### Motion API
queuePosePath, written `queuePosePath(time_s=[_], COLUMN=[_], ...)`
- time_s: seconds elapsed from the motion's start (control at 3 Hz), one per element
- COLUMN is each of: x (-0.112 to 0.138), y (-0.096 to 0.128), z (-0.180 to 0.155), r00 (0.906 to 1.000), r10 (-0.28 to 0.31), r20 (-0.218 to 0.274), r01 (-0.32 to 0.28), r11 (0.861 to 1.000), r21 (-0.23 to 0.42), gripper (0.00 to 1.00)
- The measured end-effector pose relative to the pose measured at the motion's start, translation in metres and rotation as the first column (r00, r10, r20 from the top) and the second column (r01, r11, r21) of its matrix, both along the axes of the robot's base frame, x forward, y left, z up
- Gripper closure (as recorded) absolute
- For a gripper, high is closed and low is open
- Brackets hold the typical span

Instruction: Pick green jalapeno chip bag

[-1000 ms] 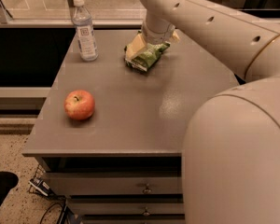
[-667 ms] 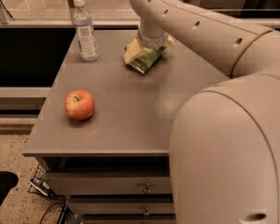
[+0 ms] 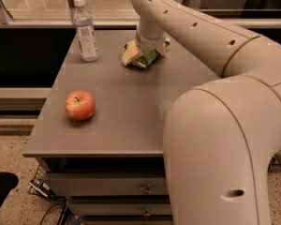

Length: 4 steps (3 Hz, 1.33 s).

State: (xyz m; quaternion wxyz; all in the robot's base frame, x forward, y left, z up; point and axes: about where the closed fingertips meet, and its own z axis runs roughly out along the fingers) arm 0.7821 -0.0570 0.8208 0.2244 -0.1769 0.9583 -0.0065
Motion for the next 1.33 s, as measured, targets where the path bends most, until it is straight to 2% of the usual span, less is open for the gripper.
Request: queuePosePath(time_s=[0.67, 1.0, 1.33], x=[0.000, 0.000, 0.000], y=[0.000, 0.000, 0.000], z=[0.014, 0.017, 0.019], r00=[1.0000, 1.0000, 1.0000], r10=[0.000, 0.000, 0.000], r20=[0.000, 0.000, 0.000], r01=[0.000, 0.000, 0.000], r11=[1.000, 1.000, 1.000], r21=[0.000, 0.000, 0.000], gripper=[0.93, 1.00, 1.00])
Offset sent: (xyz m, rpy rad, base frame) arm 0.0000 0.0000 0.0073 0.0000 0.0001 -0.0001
